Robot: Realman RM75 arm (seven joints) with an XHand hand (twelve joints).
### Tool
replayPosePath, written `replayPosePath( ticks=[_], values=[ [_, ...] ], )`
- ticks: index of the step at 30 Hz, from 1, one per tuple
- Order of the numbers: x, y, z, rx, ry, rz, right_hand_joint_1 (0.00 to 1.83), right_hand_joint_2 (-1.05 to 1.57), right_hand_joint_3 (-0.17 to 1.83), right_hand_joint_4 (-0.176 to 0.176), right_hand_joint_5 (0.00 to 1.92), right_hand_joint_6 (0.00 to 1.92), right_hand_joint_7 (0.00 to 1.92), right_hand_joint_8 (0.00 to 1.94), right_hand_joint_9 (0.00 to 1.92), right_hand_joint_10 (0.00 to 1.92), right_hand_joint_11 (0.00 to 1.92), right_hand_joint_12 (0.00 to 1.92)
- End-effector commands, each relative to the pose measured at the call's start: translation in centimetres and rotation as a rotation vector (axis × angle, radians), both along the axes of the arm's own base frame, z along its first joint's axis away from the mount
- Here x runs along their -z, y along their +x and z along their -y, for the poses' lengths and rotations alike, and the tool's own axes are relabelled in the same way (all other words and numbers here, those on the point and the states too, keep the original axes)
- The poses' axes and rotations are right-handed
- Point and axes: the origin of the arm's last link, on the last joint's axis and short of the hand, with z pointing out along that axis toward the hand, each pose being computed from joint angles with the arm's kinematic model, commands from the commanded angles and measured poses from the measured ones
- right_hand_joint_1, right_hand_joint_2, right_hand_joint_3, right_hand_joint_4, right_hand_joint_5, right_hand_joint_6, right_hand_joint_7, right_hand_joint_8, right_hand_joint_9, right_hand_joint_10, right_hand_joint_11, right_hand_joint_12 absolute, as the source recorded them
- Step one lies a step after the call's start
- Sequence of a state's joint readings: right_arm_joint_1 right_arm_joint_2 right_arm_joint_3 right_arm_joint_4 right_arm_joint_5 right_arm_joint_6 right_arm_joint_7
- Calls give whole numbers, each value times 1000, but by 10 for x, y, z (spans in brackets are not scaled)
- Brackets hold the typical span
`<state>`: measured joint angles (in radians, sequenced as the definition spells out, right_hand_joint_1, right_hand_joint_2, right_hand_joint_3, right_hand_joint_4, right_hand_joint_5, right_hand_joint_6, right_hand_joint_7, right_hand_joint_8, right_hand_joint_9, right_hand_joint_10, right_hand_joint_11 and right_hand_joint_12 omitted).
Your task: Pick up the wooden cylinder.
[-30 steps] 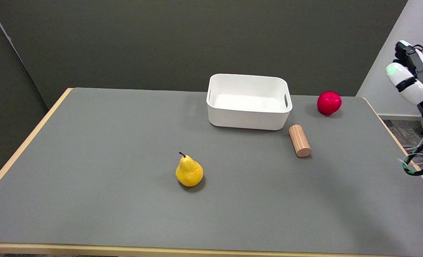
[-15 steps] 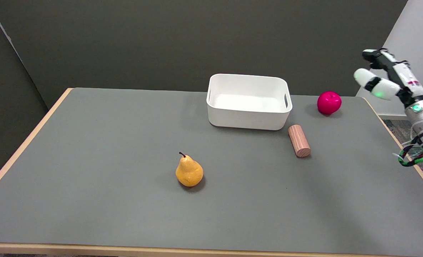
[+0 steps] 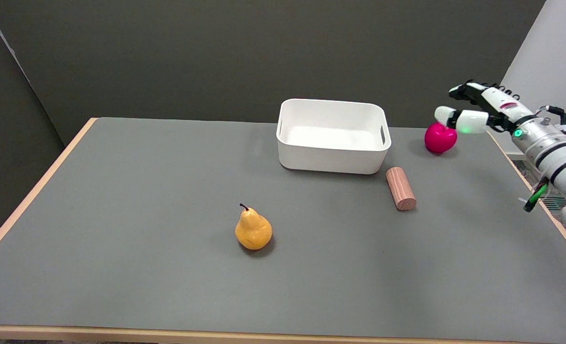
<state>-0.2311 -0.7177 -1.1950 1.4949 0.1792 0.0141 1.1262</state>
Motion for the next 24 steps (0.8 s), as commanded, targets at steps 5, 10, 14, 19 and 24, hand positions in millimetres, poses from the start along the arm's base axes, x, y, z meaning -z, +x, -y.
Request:
replayPosePath(
  ticks=[5, 10, 14, 19, 24],
  values=[
    [43, -7, -22, 161, -117, -132, 285, 607, 892, -176, 279, 643, 358, 606, 183, 829, 0, 1080],
    [34, -3, -33, 89, -129, -20, 255, 598, 890, -176, 278, 641, 363, 610, 187, 832, -1, 1073],
    [36, -4, -33, 91, -117, -1, 266, 637, 770, -176, 295, 672, 388, 612, 196, 910, -1, 1134],
    [49, -26, -28, 190, -109, -12, 265, 653, 715, -176, 298, 726, 399, 677, 196, 967, 9, 1229],
    [64, -43, -26, 256, -96, -63, 249, 655, 698, -176, 280, 732, 371, 697, 158, 952, 13, 1241]
  ],
)
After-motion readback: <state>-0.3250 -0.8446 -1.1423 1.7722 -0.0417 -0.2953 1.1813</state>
